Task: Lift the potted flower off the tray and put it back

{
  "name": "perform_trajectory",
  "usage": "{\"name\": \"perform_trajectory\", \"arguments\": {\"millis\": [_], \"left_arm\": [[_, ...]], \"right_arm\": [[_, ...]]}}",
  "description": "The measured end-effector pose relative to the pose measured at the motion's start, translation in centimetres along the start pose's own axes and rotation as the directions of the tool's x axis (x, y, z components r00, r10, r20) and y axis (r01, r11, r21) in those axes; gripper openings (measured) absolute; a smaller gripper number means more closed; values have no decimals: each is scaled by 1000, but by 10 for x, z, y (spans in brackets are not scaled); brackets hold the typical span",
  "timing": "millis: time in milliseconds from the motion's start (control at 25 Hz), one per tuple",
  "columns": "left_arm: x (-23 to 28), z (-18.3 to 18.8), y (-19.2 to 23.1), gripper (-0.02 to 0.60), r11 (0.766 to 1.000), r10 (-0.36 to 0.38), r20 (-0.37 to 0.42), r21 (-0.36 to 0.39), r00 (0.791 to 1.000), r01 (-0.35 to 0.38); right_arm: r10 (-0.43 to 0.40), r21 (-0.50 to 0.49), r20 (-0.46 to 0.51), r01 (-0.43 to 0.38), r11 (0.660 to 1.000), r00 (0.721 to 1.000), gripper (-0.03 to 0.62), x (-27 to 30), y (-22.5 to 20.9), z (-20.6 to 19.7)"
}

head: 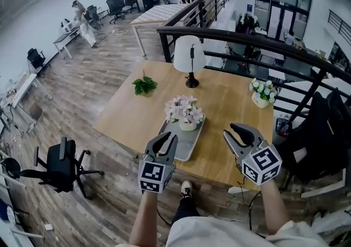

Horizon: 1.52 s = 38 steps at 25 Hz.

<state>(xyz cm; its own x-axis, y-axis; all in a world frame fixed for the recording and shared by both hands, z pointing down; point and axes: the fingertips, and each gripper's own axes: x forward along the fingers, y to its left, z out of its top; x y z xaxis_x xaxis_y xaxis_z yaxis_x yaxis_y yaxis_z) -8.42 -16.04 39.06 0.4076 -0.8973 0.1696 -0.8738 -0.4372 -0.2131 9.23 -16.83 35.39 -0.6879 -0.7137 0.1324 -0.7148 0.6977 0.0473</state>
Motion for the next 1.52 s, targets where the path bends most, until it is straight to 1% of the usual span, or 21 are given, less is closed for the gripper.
{"name": "perform_trajectory", "arguments": {"millis": [120, 160, 360, 480, 600, 720, 840, 960, 1120, 1360, 1520], "left_arm": [[18, -18, 7, 124, 999, -41, -13, -5, 999, 41], [24, -26, 9, 128, 998, -55, -17, -8, 998, 55], [54, -62, 14, 161, 993, -119, -17, -27, 993, 118], [69, -83, 17, 176, 987, -159, -47, -22, 986, 158], [84, -101, 21, 191, 981, -191, -61, -22, 980, 190], [97, -118, 24, 195, 977, -211, -66, -42, 975, 208], [111, -135, 24, 199, 971, -232, -67, -75, 970, 227], [123, -154, 20, 218, 963, -259, -83, -91, 962, 252], [135, -175, 21, 234, 961, -263, -95, -112, 960, 252], [153, -202, 27, 239, 961, -261, -125, -128, 957, 245], [166, -213, 31, 250, 961, -262, -138, -131, 955, 244]], "right_arm": [[35, 0, -25, -35, 999, 999, 198, 25, 1, -13], [44, 1, -33, -44, 999, 998, 204, 34, 1, -20], [82, 7, -88, -82, 997, 993, 216, 76, -3, -60], [96, 1, -107, -96, 995, 990, 216, 97, -8, -79], [109, 1, -118, -110, 994, 987, 219, 118, -12, -96], [123, 12, -135, -123, 992, 983, 236, 135, -16, -116], [133, 24, -137, -131, 991, 982, 236, 151, -18, -136], [137, 38, -155, -133, 990, 978, 236, 165, -19, -159], [144, 36, -186, -139, 990, 972, 236, 184, -17, -186], [157, 29, -218, -154, 988, 963, 238, 212, -13, -210], [154, 42, -252, -148, 988, 955, 261, 225, -17, -231]]}}
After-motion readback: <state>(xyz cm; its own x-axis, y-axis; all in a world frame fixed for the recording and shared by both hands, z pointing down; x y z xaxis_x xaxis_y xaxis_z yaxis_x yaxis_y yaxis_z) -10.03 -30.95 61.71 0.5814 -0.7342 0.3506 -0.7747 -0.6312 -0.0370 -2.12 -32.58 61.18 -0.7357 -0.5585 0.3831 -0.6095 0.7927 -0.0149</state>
